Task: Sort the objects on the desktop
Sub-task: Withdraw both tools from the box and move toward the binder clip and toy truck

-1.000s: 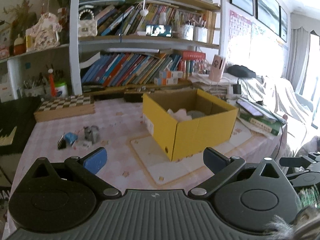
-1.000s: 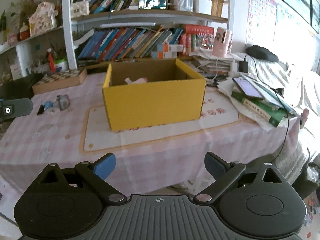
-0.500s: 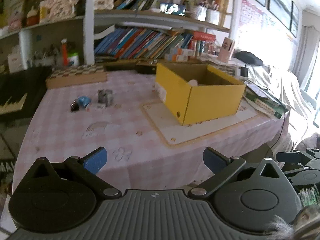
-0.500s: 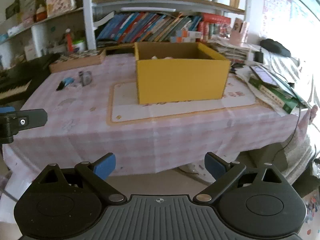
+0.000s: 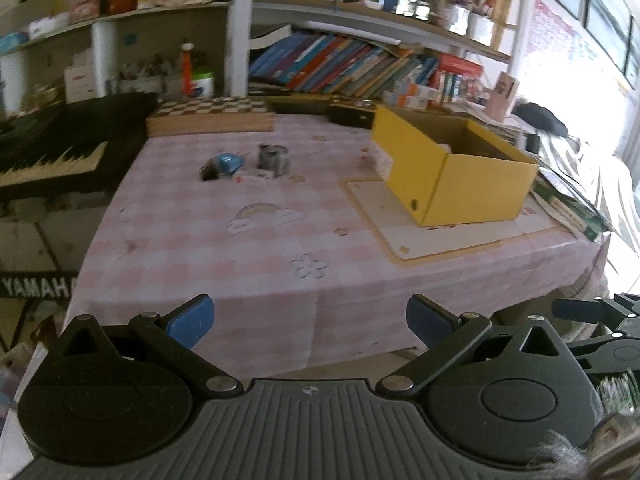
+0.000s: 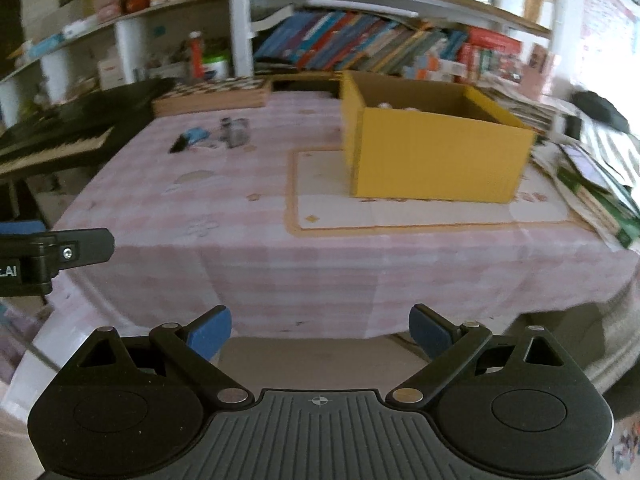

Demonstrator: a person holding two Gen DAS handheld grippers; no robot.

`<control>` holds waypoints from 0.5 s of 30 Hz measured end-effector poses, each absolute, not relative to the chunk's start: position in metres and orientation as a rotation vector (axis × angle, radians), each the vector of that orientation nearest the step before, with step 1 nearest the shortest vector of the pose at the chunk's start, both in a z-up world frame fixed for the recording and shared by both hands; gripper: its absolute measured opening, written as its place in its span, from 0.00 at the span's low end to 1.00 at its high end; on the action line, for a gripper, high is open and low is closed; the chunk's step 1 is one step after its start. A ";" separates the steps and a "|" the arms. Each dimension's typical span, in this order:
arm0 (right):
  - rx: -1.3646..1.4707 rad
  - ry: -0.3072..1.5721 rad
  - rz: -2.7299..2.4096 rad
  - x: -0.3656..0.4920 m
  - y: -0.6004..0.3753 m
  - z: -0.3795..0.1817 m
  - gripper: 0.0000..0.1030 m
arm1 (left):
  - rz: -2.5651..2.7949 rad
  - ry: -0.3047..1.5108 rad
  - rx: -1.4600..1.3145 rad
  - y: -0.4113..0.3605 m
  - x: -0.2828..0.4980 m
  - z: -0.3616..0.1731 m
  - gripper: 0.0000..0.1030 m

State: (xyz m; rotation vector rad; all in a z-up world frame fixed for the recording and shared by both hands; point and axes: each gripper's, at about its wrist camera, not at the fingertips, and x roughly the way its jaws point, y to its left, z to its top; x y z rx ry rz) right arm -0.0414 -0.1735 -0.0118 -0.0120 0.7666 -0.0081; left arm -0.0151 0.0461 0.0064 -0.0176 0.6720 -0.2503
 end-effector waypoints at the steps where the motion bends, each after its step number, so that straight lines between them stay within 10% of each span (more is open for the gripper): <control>1: -0.019 0.768 0.011 -0.040 -0.168 -0.012 0.95 | -0.238 0.674 -0.023 0.050 -0.016 0.006 1.00; 15: -0.073 0.745 0.154 -0.025 -0.122 -0.007 0.95 | -0.117 0.643 -0.062 0.096 -0.027 0.014 1.00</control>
